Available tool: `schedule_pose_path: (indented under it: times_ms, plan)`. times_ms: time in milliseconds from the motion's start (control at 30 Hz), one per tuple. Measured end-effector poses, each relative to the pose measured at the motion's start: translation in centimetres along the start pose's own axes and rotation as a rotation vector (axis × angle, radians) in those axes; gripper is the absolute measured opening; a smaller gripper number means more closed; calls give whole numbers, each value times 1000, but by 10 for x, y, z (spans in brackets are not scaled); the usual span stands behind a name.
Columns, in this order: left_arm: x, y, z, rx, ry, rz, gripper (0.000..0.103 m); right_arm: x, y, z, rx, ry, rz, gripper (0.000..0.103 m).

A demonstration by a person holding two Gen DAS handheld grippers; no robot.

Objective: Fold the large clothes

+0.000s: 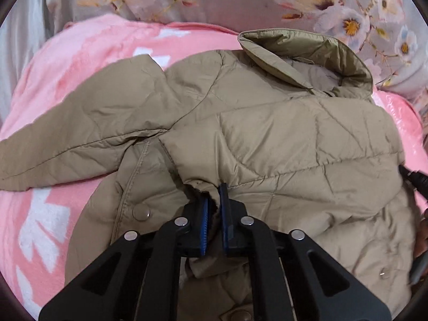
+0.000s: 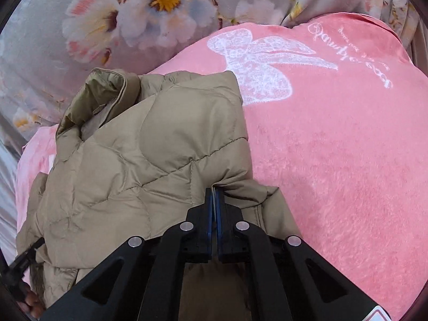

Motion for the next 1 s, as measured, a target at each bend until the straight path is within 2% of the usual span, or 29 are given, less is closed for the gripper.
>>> schedule_pose_path:
  times_ms: [67, 133, 233, 267, 300, 367, 433, 500, 567, 667, 733, 833, 1000]
  plan:
    - [-1, -4, 2, 26, -6, 12, 15, -2, -6, 1, -29, -14, -8, 4]
    - [-2, -13, 8, 52, -15, 19, 23, -6, -21, -2, -52, -24, -31, 13]
    - [2, -48, 18, 95, -43, -45, 59, -18, -57, -9, -154, -65, -111, 19]
    - [5, -63, 23, 110, -56, -80, 66, -19, -66, -7, -158, -81, -133, 19]
    - [10, -83, 29, 134, -69, -138, 67, -21, -77, 3, -146, -110, -154, 19]
    - [21, -104, 20, 125, -65, -191, 68, -22, -85, 27, -109, -153, -163, 19]
    - [28, -106, -2, 67, -44, -180, 68, -25, -82, 63, -57, -213, -148, 19]
    - [29, -91, -29, 5, -21, -134, 68, -30, -69, 96, -33, -274, -129, 19]
    - [22, -62, -51, 7, 15, -67, 68, -37, -48, 118, -56, -333, -102, 16]
    - [10, -23, -58, 71, 22, -18, 67, -51, -9, 120, -100, -352, -31, 14]
    - [-2, 0, -55, 41, 8, 15, 69, -56, 6, 111, -88, -327, 0, 11]
    - [-10, 4, -54, 39, 11, -13, 70, -60, 13, 106, -74, -303, 15, 7]
    - [-12, 4, -56, 79, 25, -37, 70, -64, 18, 110, -142, -340, -11, 7]
Point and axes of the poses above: each gripper's, at about its wrist camera, not at the fingertips, and y roughly the way its jaws point, z to its left, x to its top, the point moved 10 cm from there along y, roughly the way its jaws point, and after that the axes turned 11 degrees about z, right-handed, at the moved point
